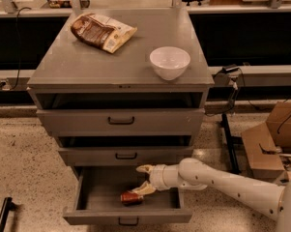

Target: Pick coke can from bottom drawer and place on counter

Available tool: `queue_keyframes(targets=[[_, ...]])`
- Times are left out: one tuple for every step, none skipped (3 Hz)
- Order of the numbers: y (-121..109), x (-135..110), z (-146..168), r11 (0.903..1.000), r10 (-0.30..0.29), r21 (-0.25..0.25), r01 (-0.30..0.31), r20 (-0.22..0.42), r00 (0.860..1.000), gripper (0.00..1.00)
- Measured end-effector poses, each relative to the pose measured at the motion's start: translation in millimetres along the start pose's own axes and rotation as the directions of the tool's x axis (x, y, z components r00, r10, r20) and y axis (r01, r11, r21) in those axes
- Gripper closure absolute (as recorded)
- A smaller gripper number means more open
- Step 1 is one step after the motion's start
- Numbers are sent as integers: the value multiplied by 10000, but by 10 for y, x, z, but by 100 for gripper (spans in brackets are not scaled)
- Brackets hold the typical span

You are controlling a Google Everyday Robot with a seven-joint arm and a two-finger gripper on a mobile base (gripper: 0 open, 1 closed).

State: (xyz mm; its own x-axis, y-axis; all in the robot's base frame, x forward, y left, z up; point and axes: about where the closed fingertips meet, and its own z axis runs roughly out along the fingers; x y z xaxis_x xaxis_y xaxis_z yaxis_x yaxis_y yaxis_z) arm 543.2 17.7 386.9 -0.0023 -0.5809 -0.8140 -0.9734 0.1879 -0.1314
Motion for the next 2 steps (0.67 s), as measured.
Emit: queue_keyframes(targets=[[-9, 383, 180, 9990, 449, 39, -448, -350, 9984, 24], [-4, 814, 528, 9974, 720, 159, -706, -1115, 9912, 18]])
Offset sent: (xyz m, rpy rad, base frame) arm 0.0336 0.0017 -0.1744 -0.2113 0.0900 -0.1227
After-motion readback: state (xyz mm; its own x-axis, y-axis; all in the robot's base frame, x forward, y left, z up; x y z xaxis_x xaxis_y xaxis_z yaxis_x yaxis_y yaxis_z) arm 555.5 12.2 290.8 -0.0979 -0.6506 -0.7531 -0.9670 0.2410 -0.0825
